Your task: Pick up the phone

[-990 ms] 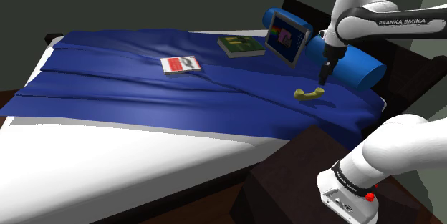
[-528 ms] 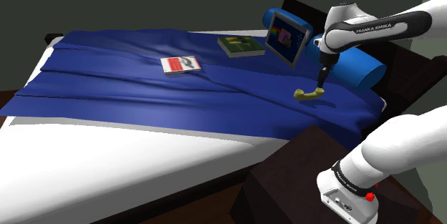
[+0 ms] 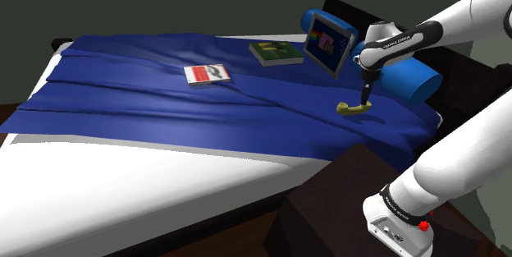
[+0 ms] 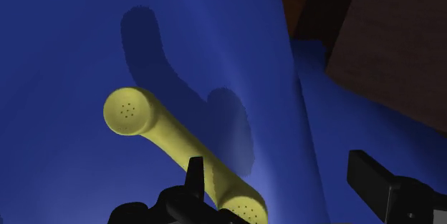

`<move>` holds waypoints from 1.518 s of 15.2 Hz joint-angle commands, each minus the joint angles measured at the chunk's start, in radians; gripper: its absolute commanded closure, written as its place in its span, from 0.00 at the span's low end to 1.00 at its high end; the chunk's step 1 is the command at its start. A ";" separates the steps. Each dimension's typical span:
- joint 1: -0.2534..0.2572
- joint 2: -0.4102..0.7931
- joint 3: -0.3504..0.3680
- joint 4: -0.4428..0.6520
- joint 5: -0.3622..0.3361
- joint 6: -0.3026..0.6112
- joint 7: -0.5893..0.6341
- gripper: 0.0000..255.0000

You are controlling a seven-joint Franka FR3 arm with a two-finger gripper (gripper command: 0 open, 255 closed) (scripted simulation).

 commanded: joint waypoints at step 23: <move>-0.104 0.491 0.013 0.222 0.165 0.260 -0.249 1.00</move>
